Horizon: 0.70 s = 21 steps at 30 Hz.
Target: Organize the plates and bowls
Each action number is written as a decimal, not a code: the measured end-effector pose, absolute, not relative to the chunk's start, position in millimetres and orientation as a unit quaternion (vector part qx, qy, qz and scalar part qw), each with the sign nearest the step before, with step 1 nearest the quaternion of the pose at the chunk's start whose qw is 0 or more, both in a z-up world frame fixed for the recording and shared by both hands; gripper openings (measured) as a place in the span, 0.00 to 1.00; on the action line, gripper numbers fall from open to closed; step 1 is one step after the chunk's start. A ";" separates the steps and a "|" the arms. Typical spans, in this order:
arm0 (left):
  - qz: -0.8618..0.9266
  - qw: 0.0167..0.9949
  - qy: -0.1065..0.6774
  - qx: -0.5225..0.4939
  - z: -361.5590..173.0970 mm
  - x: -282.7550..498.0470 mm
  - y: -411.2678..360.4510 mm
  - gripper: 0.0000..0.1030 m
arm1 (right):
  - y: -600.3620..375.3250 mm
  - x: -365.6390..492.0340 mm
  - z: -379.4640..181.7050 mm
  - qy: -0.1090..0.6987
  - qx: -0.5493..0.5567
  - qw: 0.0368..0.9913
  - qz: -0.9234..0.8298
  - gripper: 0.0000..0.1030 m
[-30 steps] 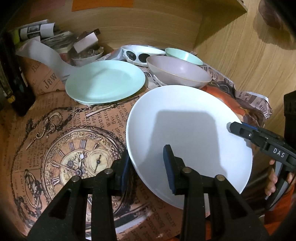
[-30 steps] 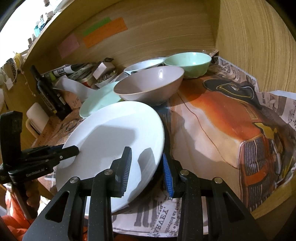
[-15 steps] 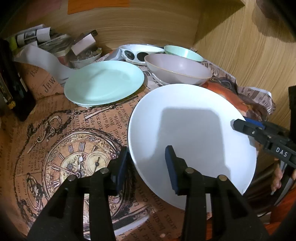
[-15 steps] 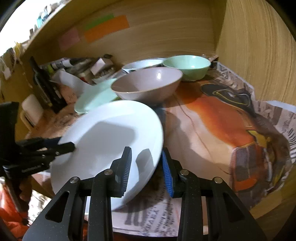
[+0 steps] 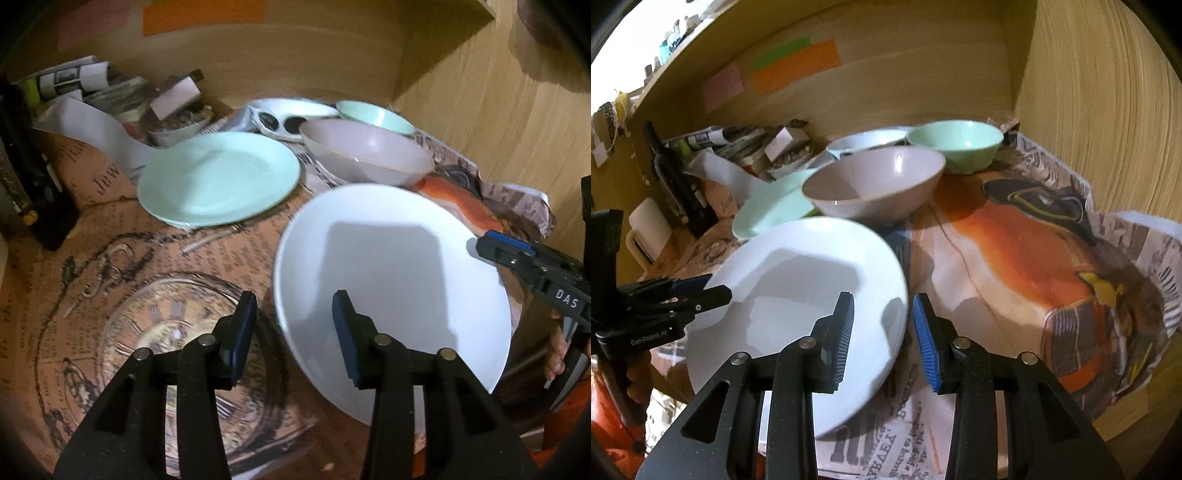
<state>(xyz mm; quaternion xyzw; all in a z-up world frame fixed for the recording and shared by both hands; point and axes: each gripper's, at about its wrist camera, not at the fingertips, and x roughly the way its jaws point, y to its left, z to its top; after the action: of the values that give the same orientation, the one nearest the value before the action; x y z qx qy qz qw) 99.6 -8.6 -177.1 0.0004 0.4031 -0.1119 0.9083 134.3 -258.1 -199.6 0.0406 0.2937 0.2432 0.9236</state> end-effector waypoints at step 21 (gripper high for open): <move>-0.002 0.962 0.272 -0.011 -91.3 110.8 68.8 0.87 | -209.0 158.3 -107.8 0.183 -0.008 0.931 0.316 0.53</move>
<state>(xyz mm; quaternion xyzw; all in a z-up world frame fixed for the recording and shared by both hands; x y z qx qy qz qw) 110.8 68.8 -91.3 -0.0106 0.2722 -0.0023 0.9622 158.3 -209.0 -107.8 -0.0079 0.1825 0.3156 0.9311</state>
